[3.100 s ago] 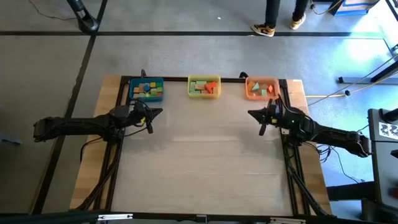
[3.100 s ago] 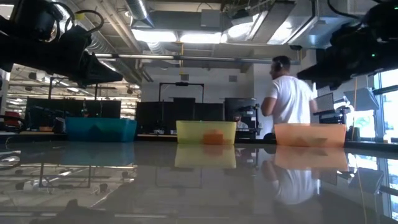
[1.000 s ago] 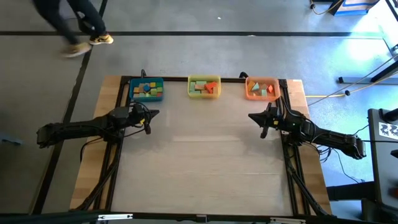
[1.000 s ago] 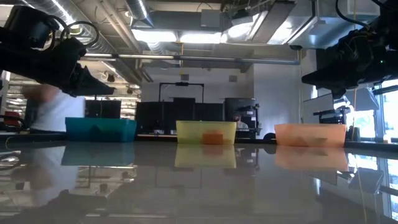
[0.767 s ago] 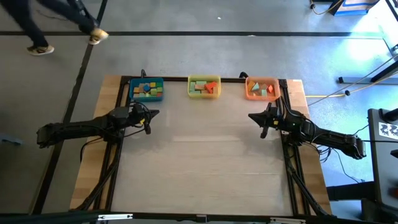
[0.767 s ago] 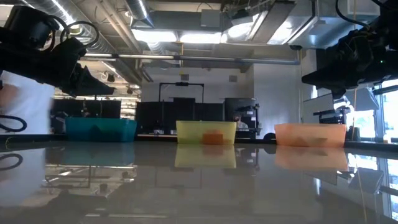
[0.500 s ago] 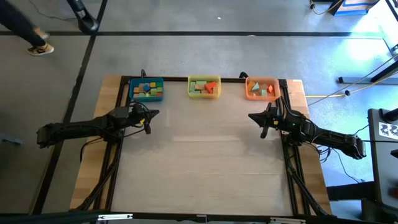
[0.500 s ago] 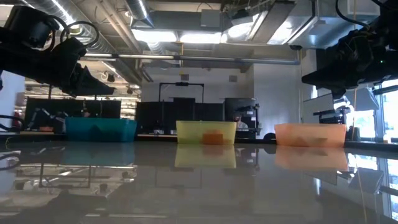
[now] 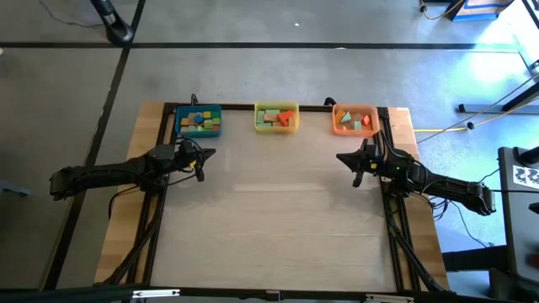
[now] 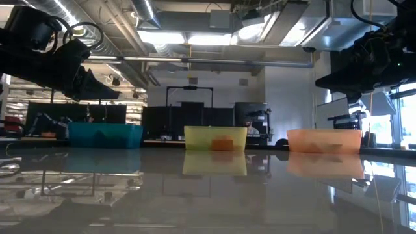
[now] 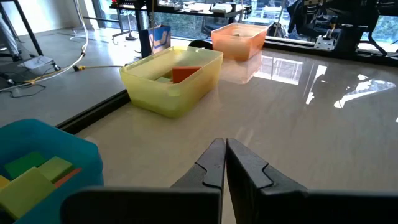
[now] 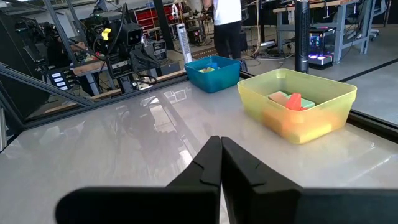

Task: Sort blocks by size
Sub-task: Return to Home Position

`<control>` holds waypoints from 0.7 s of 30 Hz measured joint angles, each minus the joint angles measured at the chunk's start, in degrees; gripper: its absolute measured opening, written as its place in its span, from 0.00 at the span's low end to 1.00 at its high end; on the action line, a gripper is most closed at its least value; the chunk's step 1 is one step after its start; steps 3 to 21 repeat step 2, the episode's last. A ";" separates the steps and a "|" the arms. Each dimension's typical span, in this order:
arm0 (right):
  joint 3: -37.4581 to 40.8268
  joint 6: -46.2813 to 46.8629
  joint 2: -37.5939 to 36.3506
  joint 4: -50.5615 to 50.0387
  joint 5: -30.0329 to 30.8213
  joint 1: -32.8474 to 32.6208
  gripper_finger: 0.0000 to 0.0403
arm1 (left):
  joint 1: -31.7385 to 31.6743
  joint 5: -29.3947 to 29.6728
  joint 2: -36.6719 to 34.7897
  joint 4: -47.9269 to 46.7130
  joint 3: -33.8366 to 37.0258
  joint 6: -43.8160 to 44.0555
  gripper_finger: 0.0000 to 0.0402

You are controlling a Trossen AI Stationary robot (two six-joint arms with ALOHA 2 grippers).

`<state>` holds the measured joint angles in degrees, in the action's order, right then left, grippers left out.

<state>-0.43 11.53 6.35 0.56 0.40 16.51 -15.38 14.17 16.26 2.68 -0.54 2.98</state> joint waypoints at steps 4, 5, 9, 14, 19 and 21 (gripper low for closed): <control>0.00 0.00 0.00 0.00 0.00 0.00 0.02 | 0.00 0.00 -0.01 0.00 0.00 0.00 0.01; 0.00 0.00 0.00 0.00 0.00 0.00 0.02 | 0.00 0.00 -0.01 0.00 0.00 0.00 0.01; 0.00 0.00 0.00 0.00 0.00 0.00 0.02 | 0.00 0.00 -0.01 0.00 0.00 0.00 0.01; 0.00 0.00 0.00 0.00 0.00 0.00 0.02 | 0.00 0.00 -0.01 0.00 0.00 0.00 0.01; 0.00 0.00 0.00 0.00 0.00 0.00 0.02 | 0.00 0.00 -0.01 0.00 0.00 0.00 0.01; 0.00 0.00 0.00 0.00 0.00 0.00 0.02 | 0.00 0.00 -0.01 0.00 0.00 0.00 0.01</control>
